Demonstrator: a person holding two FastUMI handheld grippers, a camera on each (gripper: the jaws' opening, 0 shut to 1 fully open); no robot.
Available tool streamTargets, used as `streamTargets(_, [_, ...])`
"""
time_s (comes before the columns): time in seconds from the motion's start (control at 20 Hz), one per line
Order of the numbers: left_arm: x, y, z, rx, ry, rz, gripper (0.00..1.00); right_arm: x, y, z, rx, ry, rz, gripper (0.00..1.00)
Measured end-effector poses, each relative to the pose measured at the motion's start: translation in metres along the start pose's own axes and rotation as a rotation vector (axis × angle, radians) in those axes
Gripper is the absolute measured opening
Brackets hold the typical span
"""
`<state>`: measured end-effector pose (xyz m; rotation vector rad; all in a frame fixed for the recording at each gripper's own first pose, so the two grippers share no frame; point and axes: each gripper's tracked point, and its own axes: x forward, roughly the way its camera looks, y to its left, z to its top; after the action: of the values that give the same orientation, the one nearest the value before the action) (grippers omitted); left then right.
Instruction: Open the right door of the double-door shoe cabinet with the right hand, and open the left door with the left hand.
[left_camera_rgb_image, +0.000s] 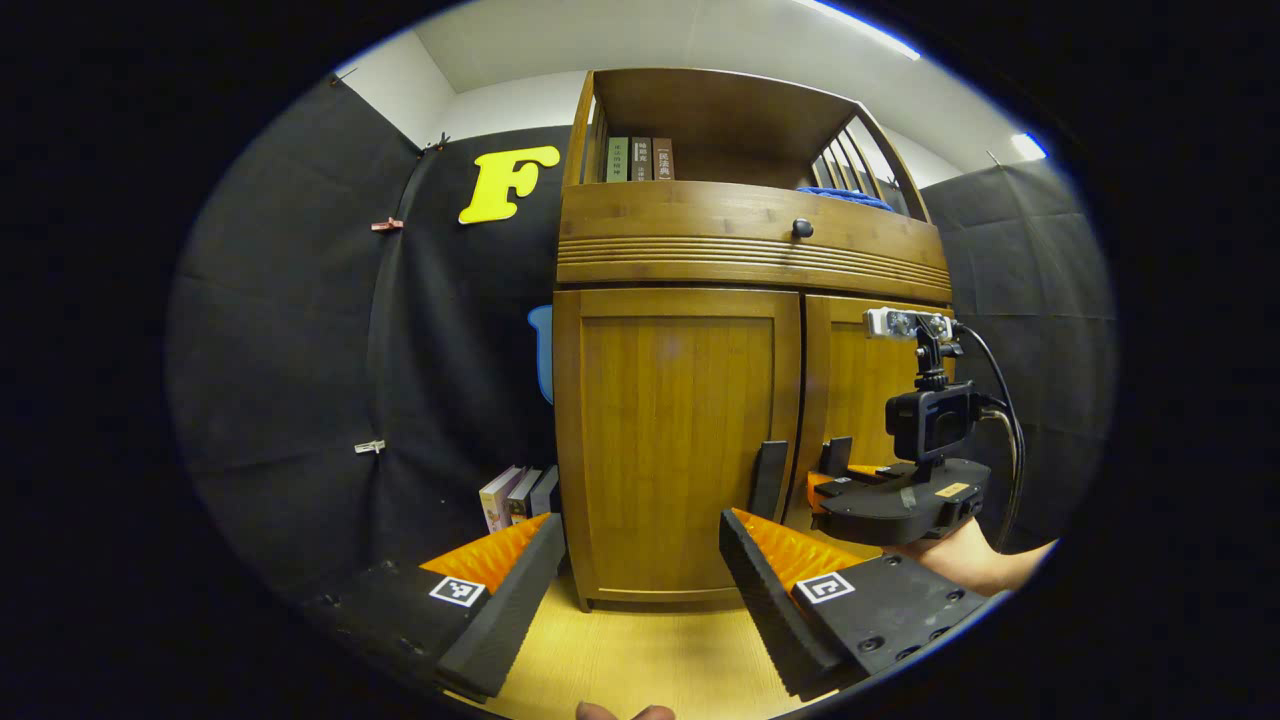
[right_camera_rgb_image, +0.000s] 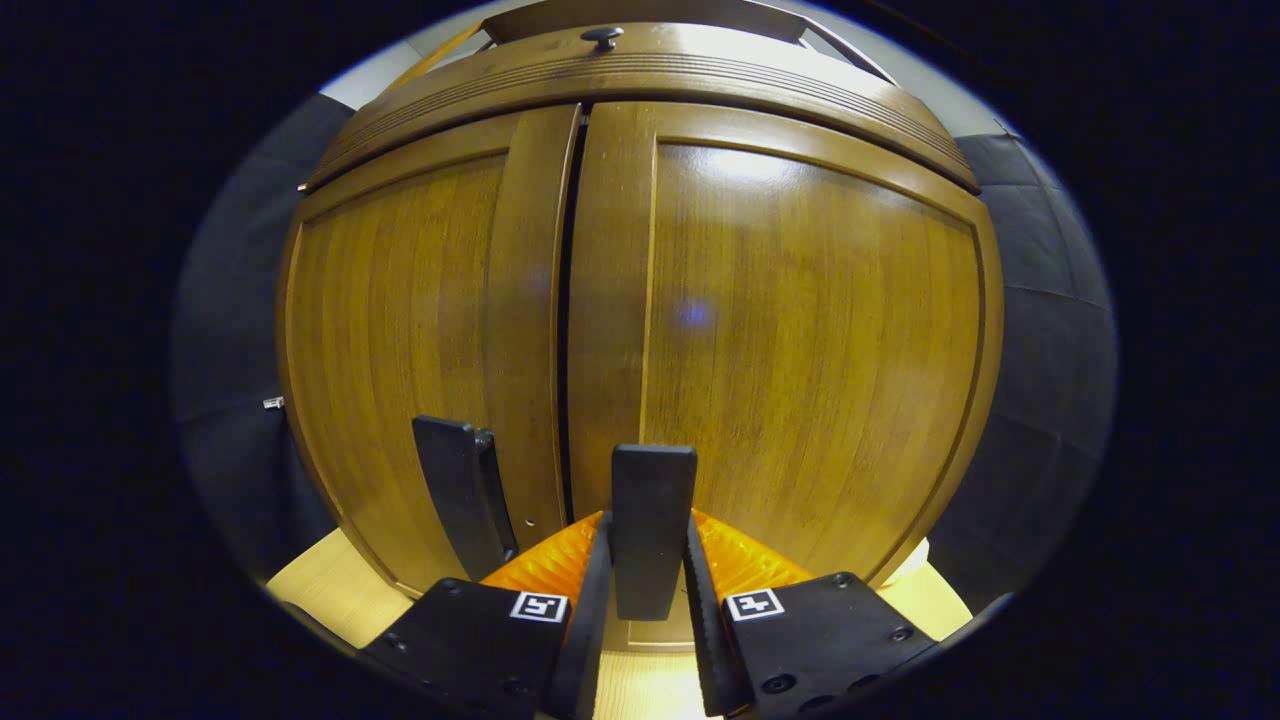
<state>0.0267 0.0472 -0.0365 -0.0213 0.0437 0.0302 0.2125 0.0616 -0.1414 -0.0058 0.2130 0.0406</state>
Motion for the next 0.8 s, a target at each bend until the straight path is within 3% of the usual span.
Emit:
streamTargets(0.15, [-0.001, 0.002, 0.002, -0.012, -0.006, -0.001, 0.97, -0.005, -0.001, 0.003, 0.008, -0.008, 0.005, 0.28])
streamTargets(0.8, [-0.026, -0.004, 0.001, -0.028, -0.018, 0.008, 0.97, -0.008, -0.003, 0.005, 0.012, 0.019, 0.023, 0.28])
